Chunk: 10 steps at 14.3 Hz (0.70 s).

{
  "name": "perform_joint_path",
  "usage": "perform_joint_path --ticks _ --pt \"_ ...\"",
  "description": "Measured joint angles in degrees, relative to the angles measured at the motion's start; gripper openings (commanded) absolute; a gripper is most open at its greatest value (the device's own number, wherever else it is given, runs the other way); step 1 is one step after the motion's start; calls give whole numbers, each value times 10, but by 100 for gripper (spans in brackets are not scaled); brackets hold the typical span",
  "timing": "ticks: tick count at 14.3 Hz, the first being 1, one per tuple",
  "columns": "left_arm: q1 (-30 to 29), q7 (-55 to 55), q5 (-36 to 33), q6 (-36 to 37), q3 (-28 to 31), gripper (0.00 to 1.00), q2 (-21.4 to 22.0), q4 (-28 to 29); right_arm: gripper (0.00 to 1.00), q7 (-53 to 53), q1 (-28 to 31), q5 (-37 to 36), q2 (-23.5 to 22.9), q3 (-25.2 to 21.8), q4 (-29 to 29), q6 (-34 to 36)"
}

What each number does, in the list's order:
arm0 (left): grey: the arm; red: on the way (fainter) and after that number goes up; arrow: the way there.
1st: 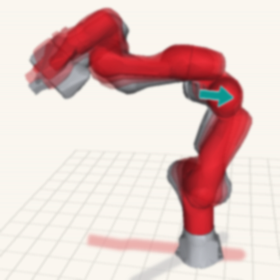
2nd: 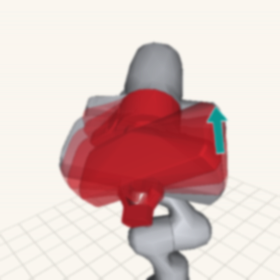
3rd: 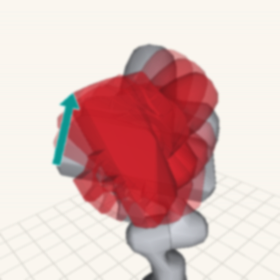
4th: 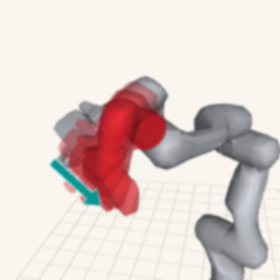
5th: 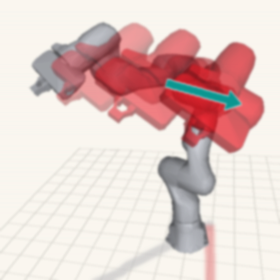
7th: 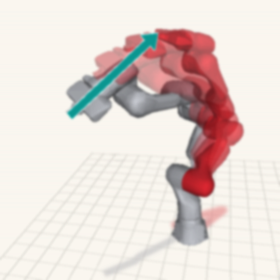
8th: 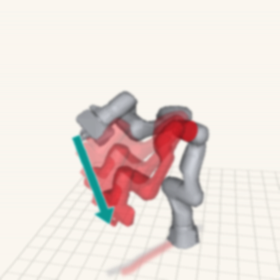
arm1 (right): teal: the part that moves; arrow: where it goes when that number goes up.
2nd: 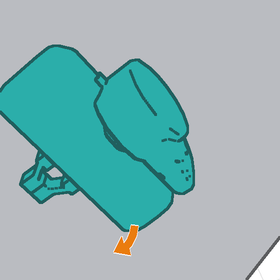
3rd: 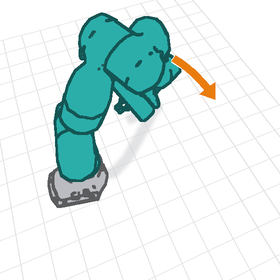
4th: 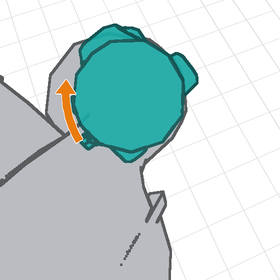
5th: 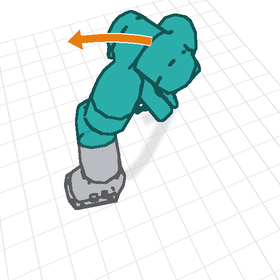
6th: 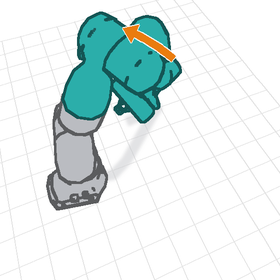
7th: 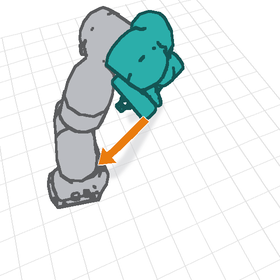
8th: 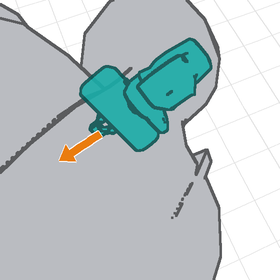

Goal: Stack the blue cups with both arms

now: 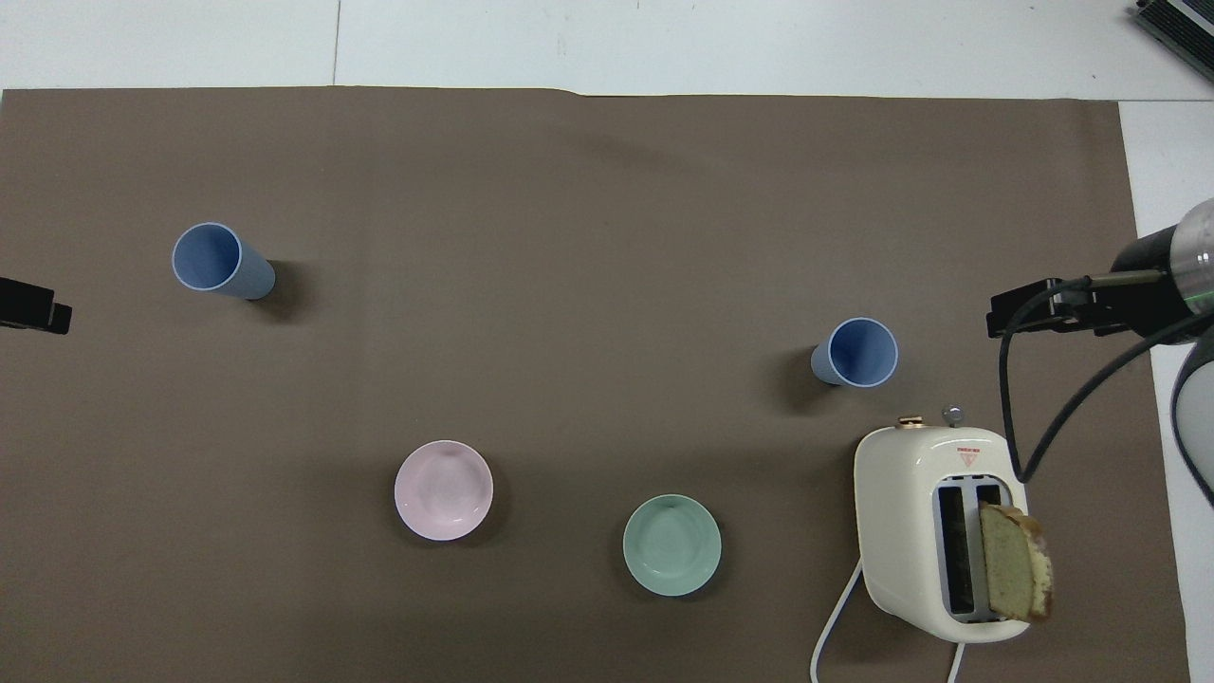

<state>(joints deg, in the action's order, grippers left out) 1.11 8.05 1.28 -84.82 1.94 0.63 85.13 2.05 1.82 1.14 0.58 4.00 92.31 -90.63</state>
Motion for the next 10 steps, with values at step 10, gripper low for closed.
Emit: perform_joint_path --ticks 10 --pt "-11 1 0 -88 6 100 -19 21 100 0 0 0 0 0 0 0"
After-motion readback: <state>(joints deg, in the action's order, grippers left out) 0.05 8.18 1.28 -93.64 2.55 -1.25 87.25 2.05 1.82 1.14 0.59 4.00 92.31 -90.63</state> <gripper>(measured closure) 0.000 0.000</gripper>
